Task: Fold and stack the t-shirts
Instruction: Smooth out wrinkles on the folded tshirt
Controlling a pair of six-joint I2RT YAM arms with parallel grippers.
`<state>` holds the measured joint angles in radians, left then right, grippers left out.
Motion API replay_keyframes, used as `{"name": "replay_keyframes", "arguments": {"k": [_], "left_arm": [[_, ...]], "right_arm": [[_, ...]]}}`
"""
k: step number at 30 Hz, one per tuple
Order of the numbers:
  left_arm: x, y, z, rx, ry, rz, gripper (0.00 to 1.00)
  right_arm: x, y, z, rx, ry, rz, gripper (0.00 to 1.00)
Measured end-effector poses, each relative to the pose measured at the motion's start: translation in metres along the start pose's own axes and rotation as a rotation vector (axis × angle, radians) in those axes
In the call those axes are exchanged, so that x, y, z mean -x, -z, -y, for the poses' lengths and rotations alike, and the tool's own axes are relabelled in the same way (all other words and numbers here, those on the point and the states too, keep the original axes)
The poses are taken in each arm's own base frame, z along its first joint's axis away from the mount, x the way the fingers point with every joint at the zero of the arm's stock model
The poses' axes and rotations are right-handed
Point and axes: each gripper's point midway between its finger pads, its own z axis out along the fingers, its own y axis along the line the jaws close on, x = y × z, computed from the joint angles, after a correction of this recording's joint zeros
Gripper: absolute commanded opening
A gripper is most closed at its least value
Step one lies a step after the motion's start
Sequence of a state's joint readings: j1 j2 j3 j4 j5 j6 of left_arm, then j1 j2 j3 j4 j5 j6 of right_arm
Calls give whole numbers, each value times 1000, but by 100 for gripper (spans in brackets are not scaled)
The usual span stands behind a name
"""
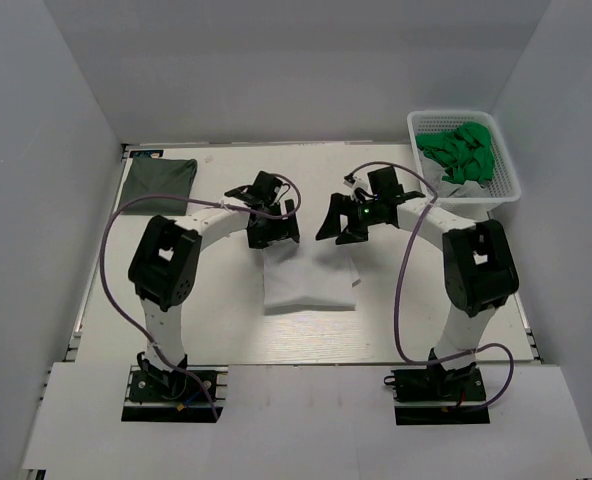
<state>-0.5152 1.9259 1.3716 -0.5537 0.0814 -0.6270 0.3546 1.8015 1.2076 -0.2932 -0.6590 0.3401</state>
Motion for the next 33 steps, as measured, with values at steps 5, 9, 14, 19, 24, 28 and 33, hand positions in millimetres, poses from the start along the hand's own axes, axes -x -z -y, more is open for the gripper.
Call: {"name": "replay_keyframes", "arguments": {"k": [5,9,14,19,24,28,33], "left_arm": [[13,-20,-11,52,17,11,100],[29,-26,-18,61,47,33,100],[41,-26,-23,66,69,48,100],[47,-19,-25,83,57,72,100],[66,13,-18,64,32,157,100],[68,33,-19,63,25,200,97],[49,26,-35,101,29,161,84]], "right_arm": [[-5,-28,30,-15,-79,-29,90],[-5,-36,38,18,-145,-39,90],[-1,-37,37,49,-162,-35,90],[6,-34,33,31,-136,-18,90],[15,-15,20,-3,-89,22,90],[30,10,3,-43,-28,97,90],[34,18,10,-119,-20,132,90]]}}
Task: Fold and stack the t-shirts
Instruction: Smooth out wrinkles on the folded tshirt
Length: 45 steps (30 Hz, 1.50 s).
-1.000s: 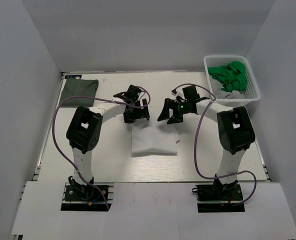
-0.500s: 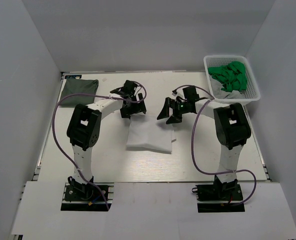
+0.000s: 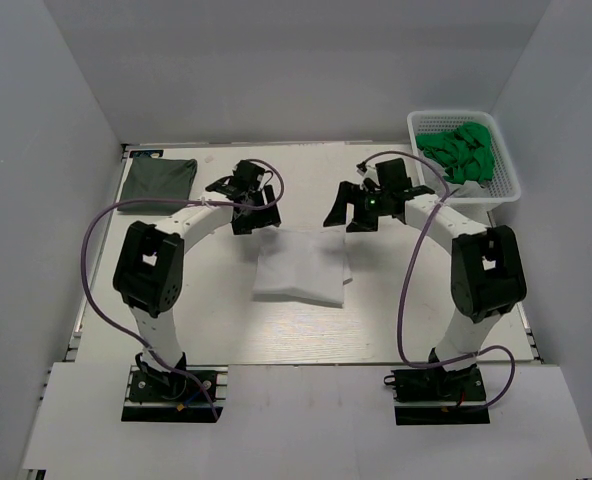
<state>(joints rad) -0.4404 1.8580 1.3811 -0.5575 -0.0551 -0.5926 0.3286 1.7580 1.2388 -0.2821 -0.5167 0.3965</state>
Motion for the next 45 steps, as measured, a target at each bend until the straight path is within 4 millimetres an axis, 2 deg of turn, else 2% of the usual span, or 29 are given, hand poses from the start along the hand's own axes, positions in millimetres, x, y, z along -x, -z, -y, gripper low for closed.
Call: {"name": "replay_keyframes", "arguments": {"k": [4,7,8,9,10,11,15,22,27,32,35,37,38,40,41,42,44,45], "left_arm": [[-9,-9,-5,18,0,-33,72],[-13,-15,-4,14,0,-49,53],[-14,-17,-4,12,3,-51,31],[-15,-19,-4,11,11,-54,16],[-15,-21,-3,10,9,-59,3],[-16,-23,-3,10,5,-63,0],[-13,-25,1,3,3,-69,0],[0,-15,15,-66,-2,-20,0],[7,-10,18,-88,-3,26,0],[13,-22,16,-76,2,60,0],[16,-46,10,-5,20,40,0],[12,-65,4,38,28,13,3],[9,-74,0,53,36,-1,12],[17,-74,1,54,43,5,26],[16,-74,0,58,45,-1,51],[14,-76,-2,62,48,-11,60],[21,-73,1,54,57,-1,90],[22,-72,1,55,59,-1,100]], "right_arm": [[-10,-11,21,-71,-45,-37,90],[-20,-21,36,-109,-80,-72,90],[-22,-24,39,-116,-90,-84,90],[-25,-26,42,-120,-97,-94,90],[-27,-28,44,-124,-104,-102,90],[-29,-29,45,-126,-109,-109,90],[-30,-29,45,-129,-114,-114,90],[-30,-30,45,-128,-111,-114,90],[-30,-30,45,-129,-111,-113,90],[-30,-30,45,-129,-109,-111,90],[-30,-30,45,-129,-108,-110,90],[-30,-30,46,-130,-108,-112,90],[-31,-30,46,-130,-108,-112,90],[-31,-30,46,-130,-105,-113,90],[-31,-30,46,-130,-103,-113,90],[-31,-30,46,-130,-101,-114,90],[-31,-29,46,-130,-96,-115,90],[-32,-29,46,-131,-93,-116,90]]}}
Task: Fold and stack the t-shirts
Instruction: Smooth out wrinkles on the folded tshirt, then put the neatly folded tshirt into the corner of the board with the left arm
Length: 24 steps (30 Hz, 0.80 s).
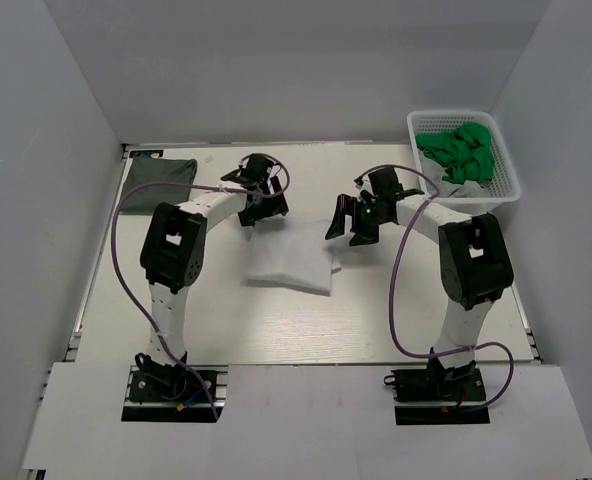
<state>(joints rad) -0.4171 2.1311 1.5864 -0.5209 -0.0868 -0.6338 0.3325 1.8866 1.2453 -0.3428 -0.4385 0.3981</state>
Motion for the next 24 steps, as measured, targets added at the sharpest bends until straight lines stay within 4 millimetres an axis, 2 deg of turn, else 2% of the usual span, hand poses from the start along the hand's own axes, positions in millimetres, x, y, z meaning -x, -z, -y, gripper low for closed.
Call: {"name": "replay_keyframes", "arguments": {"k": [3,6,10,13,16,18,21,24], "left_arm": [[2,6,-7,45,8,-4,100],[2,13,-25,130,8,-23,100],[17,38,-45,209,22,-6,100],[33,68,-59,252,62,31,100],[40,104,-73,275,117,80,100],[34,128,-88,294,159,101,100],[6,154,-114,332,210,90,100],[-23,167,-132,362,235,52,100]], "right_arm": [[-1,9,-4,-9,18,6,90],[2,27,-20,2,50,38,90],[2,56,-64,65,141,97,90],[-11,63,-102,145,219,87,90],[-31,57,-142,244,295,33,90],[-47,49,-166,316,343,-15,90],[-71,29,-193,410,396,-96,90],[-92,-1,-210,511,420,-172,90]]}}
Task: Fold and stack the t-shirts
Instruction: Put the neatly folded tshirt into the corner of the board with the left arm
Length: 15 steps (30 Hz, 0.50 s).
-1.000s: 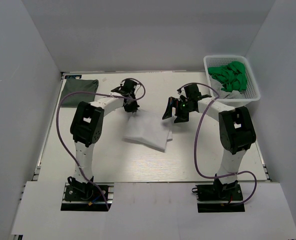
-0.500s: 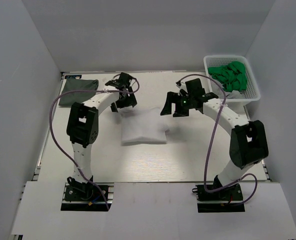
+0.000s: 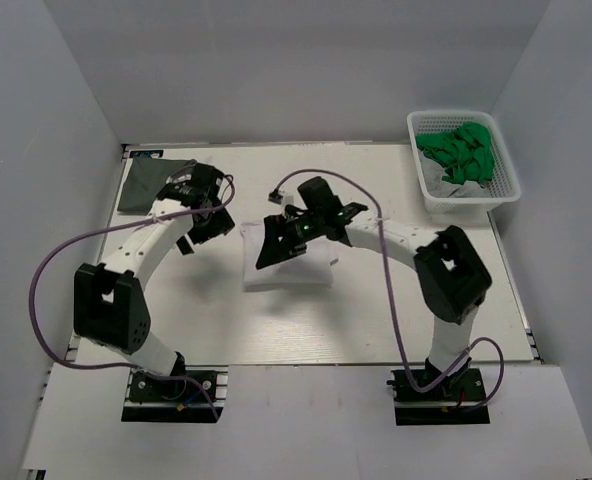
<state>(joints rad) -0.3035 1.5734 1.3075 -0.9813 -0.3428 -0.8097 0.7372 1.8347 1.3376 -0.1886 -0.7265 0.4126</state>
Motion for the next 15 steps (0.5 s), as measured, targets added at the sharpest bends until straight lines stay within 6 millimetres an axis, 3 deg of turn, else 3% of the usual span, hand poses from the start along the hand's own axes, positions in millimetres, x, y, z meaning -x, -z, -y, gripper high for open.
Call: {"name": "replay_keyframes", "arguments": {"k": [4,9,15], "left_arm": [[-18,6,-19,11,11,-23,100],[-19,15,-24,-2,26,-11,100],[-19,16,-20,-22,25,-18,100]], "right_arm": [[-19,-35,24,76,-58,-50,90],[-54,-55,60,97,-164,-113,90],[-50,-57,59,148,-156,-113,90]]}}
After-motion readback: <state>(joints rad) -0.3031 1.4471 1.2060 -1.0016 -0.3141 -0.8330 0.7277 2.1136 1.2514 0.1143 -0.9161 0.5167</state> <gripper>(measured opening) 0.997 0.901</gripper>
